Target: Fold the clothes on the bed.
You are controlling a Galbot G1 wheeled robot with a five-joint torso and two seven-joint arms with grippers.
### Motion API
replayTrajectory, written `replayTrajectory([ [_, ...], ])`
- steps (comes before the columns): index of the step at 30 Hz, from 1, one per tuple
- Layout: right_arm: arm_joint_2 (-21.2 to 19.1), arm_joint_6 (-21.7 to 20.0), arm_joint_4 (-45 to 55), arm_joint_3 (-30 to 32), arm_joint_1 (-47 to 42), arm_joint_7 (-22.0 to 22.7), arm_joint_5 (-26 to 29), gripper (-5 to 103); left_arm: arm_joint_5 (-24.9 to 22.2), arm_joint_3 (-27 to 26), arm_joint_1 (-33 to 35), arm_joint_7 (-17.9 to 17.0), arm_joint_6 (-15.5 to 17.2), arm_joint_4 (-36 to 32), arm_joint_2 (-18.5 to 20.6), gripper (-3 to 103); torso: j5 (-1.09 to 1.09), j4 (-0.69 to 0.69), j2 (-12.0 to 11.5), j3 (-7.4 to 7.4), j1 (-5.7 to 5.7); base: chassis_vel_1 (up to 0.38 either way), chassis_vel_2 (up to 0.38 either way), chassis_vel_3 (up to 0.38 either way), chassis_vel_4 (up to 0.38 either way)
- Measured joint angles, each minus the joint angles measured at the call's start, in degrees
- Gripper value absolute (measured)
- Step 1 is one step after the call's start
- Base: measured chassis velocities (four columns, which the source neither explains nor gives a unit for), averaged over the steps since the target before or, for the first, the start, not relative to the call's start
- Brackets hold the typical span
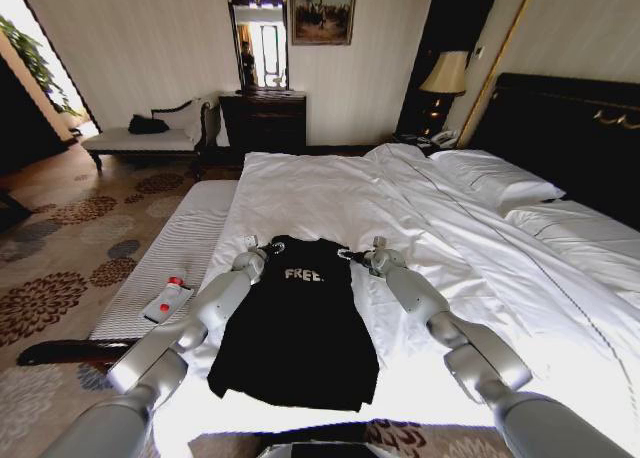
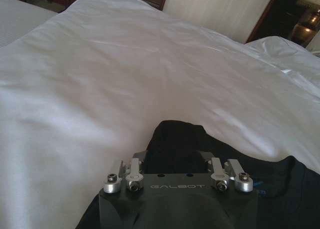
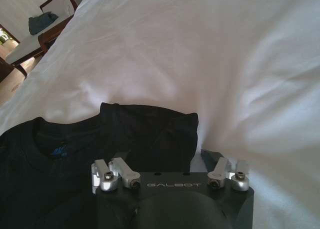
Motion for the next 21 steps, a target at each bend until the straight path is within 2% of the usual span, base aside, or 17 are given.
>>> replayTrajectory([
  [1, -0.04, 0.0, 0.24, -0.02, -0.16, 0.04, 0.04, 71, -0.02, 0.11, 0.0, -0.03, 0.05, -0.05, 0.01, 45, 0.01, 0.0, 0.0, 0.0, 0.0, 0.0, 0.0, 0.0, 0.0],
  [2, -0.06, 0.0, 0.4, -0.04, -0.25, 0.09, 0.08, 65, -0.02, 0.21, 0.0, -0.1, 0.08, -0.12, 0.01, 45, 0.0, 0.0, 0.0, 0.0, 0.0, 0.0, 0.0, 0.0, 0.0],
  [3, -0.07, -0.01, 0.5, -0.05, -0.33, 0.16, 0.12, 65, -0.02, 0.23, 0.01, -0.17, 0.1, -0.21, 0.02, 39, 0.0, -0.01, 0.0, 0.0, 0.0, 0.0, 0.0, 0.0, 0.0],
  [4, -0.07, -0.01, 0.5, -0.05, -0.33, 0.16, 0.12, 65, -0.02, 0.23, 0.01, -0.17, 0.1, -0.21, 0.02, 39, 0.0, -0.01, 0.0, 0.0, 0.0, 0.0, 0.0, 0.0, 0.0],
  [5, -0.09, -0.1, 0.62, -0.07, -0.41, 0.34, 0.21, 55, -0.04, 0.24, 0.08, -0.26, 0.13, -0.4, 0.05, 34, 0.0, -0.01, 0.0, 0.0, 0.0, 0.0, 0.0, 0.0, 0.0],
  [6, -0.09, -0.21, 0.7, -0.09, -0.43, 0.42, 0.26, 55, -0.05, 0.24, 0.16, -0.37, 0.17, -0.54, 0.14, 28, 0.0, -0.01, 0.0, 0.0, -0.01, 0.0, 0.0, 0.0, 0.0],
  [7, -0.1, -0.34, 0.79, -0.1, -0.47, 0.46, 0.31, 49, -0.06, 0.26, 0.27, -0.43, 0.2, -0.65, 0.32, 22, 0.0, -0.01, 0.0, 0.0, 0.0, 0.0, 0.0, 0.0, 0.0],
  [8, -0.1, -0.34, 0.79, -0.1, -0.47, 0.46, 0.31, 49, -0.06, 0.26, 0.27, -0.43, 0.2, -0.65, 0.32, 22, 0.0, -0.01, 0.0, 0.0, 0.0, 0.0, 0.0, 0.0, 0.0],
  [10, -0.07, -0.51, 1.02, -0.11, -0.6, 0.5, 0.43, 38, -0.07, 0.28, 0.43, -0.54, 0.24, -0.84, 0.7, 12, 0.0, -0.01, 0.0, 0.0, 0.0, 0.0, 0.0, 0.0, 0.0],
  [11, 0.0, -0.57, 1.14, -0.08, -0.69, 0.57, 0.47, 32, -0.09, 0.28, 0.54, -0.6, 0.26, -0.94, 0.92, 12, 0.0, 0.0, 0.0, 0.0, 0.0, 0.0, 0.0, 0.0, 0.0],
  [12, 0.09, -0.59, 1.19, -0.04, -0.82, 0.7, 0.49, 27, -0.12, 0.28, 0.69, -0.67, 0.27, -1.07, 1.17, 7, 0.0, -0.01, 0.0, 0.0, 0.0, 0.0, 0.0, 0.0, 0.0],
  [15, 0.29, -0.6, 1.21, 0.07, -1.04, 0.87, 0.5, 22, -0.15, 0.14, 0.98, -0.82, 0.27, -1.26, 1.61, 1, 0.0, 0.0, 0.0, 0.0, 0.0, 0.0, 0.0, 0.0, 0.0],
  [17, 0.45, -0.61, 1.21, 0.13, -1.14, 0.95, 0.51, 12, -0.13, -0.12, 1.14, -0.89, 0.25, -1.25, 1.84, 1, 0.0, 0.0, 0.0, 0.0, 0.0, 0.0, 0.0, 0.0, 0.0],
  [18, 0.45, -0.61, 1.21, 0.13, -1.14, 0.95, 0.51, 12, -0.13, -0.12, 1.14, -0.89, 0.25, -1.25, 1.84, 1, 0.0, 0.0, 0.0, 0.0, 0.0, 0.0, 0.0, 0.0, 0.0],
  [20, 0.59, -0.6, 1.06, 0.15, -1.13, 0.99, 0.51, 3, -0.1, -0.56, 1.23, -0.92, 0.16, -1.05, 1.86, 1, 0.0, -0.01, 0.0, 0.0, 0.0, 0.0, 0.0, 0.0, 0.0],
  [21, 0.62, -0.6, 1.0, 0.17, -1.12, 1.0, 0.51, 2, -0.1, -0.73, 1.24, -0.94, 0.1, -1.0, 1.87, 1, 0.0, -0.01, 0.0, 0.0, 0.0, 0.0, 0.0, 0.0, 0.0],
])
